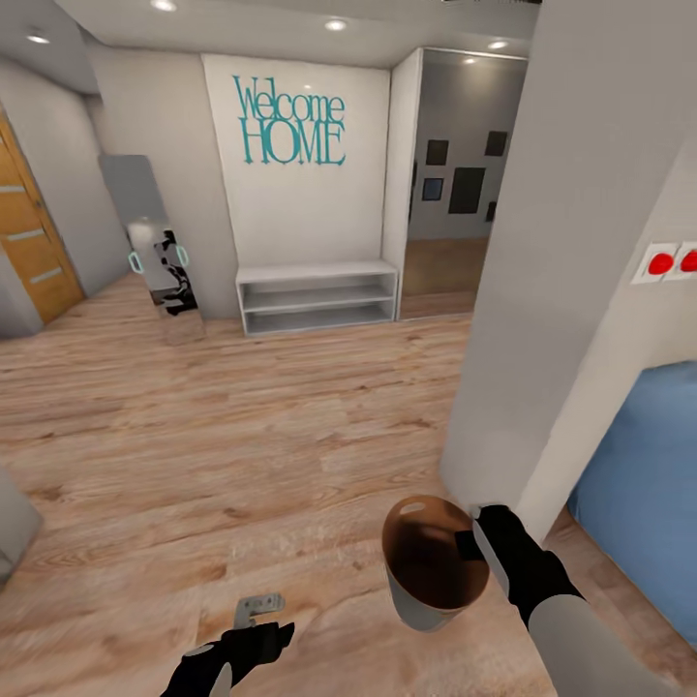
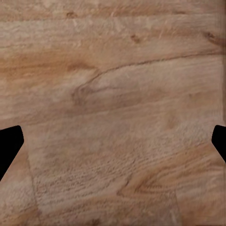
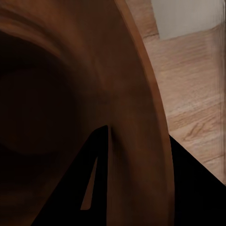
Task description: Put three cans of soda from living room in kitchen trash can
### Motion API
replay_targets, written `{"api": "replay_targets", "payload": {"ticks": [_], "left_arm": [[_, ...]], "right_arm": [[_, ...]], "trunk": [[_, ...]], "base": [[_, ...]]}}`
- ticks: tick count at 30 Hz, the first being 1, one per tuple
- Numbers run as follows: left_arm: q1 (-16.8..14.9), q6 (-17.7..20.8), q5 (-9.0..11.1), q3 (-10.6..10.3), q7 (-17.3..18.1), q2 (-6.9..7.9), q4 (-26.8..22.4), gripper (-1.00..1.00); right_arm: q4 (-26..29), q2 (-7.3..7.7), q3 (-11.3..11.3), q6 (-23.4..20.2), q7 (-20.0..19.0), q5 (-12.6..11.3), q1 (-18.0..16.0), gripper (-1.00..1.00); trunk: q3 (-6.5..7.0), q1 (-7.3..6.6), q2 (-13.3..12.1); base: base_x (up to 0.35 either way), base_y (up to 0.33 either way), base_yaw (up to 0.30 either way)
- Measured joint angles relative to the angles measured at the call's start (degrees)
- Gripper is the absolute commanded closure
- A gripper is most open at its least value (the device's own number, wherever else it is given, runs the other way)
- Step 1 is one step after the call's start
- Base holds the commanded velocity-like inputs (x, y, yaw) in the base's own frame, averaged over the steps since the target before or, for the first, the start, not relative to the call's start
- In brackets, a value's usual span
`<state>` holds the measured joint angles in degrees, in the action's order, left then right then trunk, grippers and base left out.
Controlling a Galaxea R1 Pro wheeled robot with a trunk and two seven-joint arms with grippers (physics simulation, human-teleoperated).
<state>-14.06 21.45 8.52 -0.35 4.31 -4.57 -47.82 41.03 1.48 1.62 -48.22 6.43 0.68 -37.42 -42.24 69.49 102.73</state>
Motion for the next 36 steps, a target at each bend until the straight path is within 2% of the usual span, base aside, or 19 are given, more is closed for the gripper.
{"api": "replay_targets", "payload": {"ticks": [36], "left_arm": [[0.01,0.00,0.00,0.00,0.00,0.00,0.00,-1.00]], "right_arm": [[0.00,0.28,0.07,0.01,-0.18,-0.05,0.00,1.00]], "trunk": [[0.73,0.00,0.00]], "base": [[0.000,0.000,-0.283]]}}
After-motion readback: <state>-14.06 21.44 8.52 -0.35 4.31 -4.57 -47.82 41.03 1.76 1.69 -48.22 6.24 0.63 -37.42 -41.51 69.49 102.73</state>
